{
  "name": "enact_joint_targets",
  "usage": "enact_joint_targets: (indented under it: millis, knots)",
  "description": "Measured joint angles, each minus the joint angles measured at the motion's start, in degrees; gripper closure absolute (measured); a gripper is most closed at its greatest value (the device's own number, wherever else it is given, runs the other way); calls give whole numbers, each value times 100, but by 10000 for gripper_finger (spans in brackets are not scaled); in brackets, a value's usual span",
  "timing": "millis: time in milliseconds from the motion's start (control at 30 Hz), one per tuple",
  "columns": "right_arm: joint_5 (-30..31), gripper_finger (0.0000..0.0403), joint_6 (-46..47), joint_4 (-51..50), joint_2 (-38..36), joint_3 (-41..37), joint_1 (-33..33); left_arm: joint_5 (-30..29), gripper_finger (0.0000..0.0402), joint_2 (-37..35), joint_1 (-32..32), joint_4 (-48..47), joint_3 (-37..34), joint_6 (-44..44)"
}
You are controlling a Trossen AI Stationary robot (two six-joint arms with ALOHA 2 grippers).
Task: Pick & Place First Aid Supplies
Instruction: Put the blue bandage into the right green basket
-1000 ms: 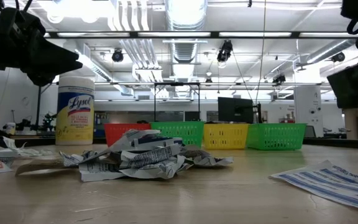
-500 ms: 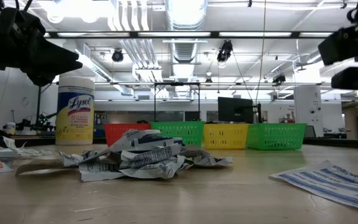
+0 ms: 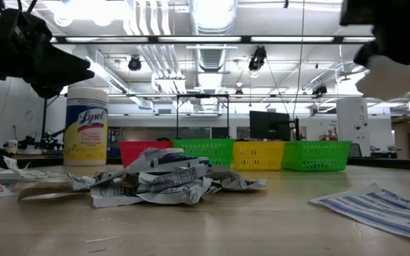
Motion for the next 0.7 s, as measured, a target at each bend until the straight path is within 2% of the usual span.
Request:
enact_joint_targets:
  millis: [167,300,533,700]
  knots:
    - [1016,394,-687,13,-84,316,-388,0,271,0,0,0,0,0]
    - [1387,394,-1692,7,-26,569,-946,0,271,0,0,0,0,-2]
    - [1302,394,-3662,-34,-1,630,-2455,0,271,0,1,0,0,-2]
    - [580,394,-4967,-31,-1,628,-3704,0,271,-2,1,0,0,1]
